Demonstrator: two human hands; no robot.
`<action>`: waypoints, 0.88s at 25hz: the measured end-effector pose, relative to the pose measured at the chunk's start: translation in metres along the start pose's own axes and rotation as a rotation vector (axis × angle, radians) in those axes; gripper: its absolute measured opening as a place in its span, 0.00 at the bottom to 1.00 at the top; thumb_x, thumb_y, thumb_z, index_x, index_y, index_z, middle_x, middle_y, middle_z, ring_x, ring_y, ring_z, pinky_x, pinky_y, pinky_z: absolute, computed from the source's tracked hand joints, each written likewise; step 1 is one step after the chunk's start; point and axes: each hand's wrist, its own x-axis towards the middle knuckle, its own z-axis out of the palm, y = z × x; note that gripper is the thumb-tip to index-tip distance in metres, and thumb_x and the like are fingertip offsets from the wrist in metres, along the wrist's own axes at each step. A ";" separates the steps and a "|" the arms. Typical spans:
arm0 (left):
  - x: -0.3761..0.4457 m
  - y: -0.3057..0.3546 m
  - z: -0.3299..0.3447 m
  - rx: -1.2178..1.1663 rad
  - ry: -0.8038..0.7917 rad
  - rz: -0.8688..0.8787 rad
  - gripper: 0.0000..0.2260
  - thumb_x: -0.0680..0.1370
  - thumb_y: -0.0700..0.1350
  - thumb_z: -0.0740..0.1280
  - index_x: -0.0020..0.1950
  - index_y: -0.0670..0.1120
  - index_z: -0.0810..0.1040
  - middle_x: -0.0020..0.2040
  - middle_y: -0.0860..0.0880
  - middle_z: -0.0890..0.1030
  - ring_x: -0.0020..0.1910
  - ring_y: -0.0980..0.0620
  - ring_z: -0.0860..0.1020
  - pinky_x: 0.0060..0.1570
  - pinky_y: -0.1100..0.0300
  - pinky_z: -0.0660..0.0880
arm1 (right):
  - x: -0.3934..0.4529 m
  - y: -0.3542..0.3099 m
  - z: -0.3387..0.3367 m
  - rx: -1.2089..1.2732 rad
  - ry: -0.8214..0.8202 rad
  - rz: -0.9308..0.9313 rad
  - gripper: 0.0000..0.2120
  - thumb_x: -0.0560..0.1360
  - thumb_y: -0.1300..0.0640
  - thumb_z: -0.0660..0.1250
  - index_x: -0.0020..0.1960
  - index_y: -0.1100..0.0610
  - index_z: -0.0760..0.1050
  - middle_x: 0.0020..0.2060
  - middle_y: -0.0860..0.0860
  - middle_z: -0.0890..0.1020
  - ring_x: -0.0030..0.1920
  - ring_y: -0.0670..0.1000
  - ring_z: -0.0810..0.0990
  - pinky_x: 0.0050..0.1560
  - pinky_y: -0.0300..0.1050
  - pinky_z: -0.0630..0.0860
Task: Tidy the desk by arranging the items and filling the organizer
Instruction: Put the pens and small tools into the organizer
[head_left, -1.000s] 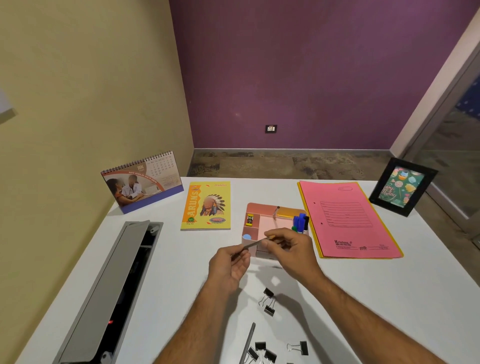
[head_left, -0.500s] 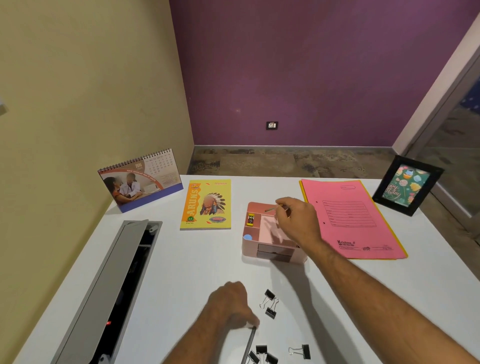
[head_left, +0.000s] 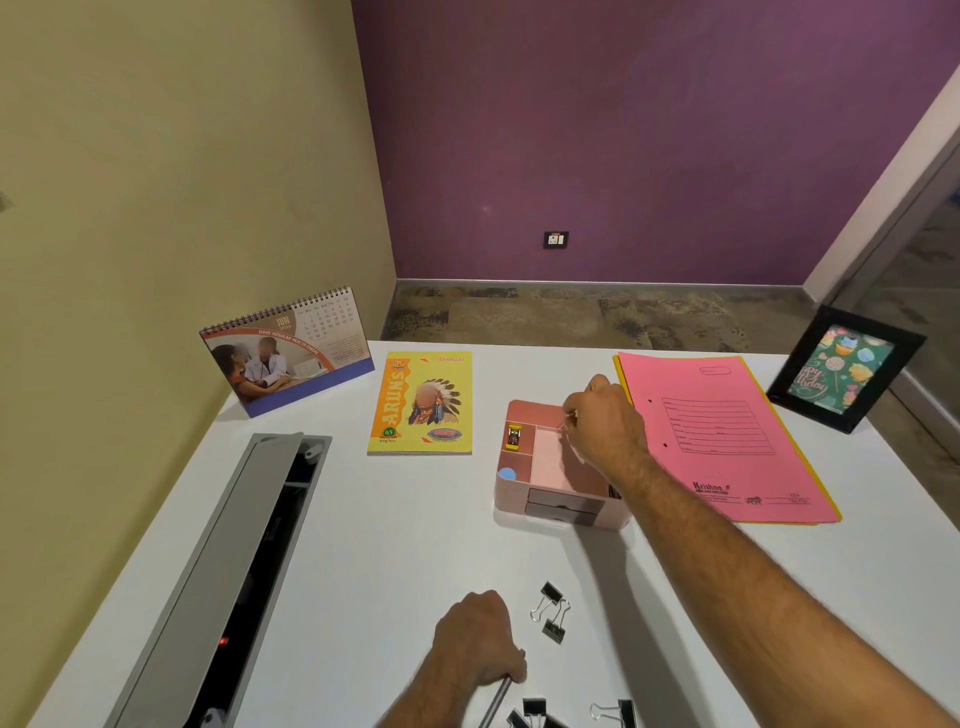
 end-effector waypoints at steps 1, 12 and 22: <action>0.001 -0.001 0.000 -0.007 0.001 -0.005 0.17 0.56 0.54 0.73 0.39 0.48 0.77 0.38 0.50 0.79 0.40 0.47 0.80 0.44 0.56 0.80 | 0.000 0.001 0.001 0.007 -0.014 0.008 0.12 0.76 0.56 0.71 0.58 0.54 0.83 0.53 0.55 0.77 0.55 0.54 0.75 0.47 0.48 0.80; -0.002 -0.005 -0.037 -0.930 0.046 -0.038 0.02 0.66 0.35 0.70 0.36 0.35 0.79 0.27 0.39 0.78 0.21 0.47 0.73 0.26 0.59 0.69 | -0.027 0.012 0.008 0.299 0.178 0.062 0.10 0.76 0.57 0.71 0.57 0.54 0.83 0.53 0.50 0.76 0.53 0.51 0.76 0.41 0.41 0.72; 0.004 0.014 -0.085 -1.743 0.164 -0.141 0.06 0.74 0.38 0.71 0.47 0.36 0.82 0.36 0.40 0.84 0.31 0.49 0.82 0.32 0.59 0.81 | -0.095 -0.006 -0.003 1.101 0.079 -0.172 0.12 0.70 0.43 0.70 0.49 0.48 0.83 0.35 0.48 0.83 0.36 0.48 0.80 0.38 0.41 0.77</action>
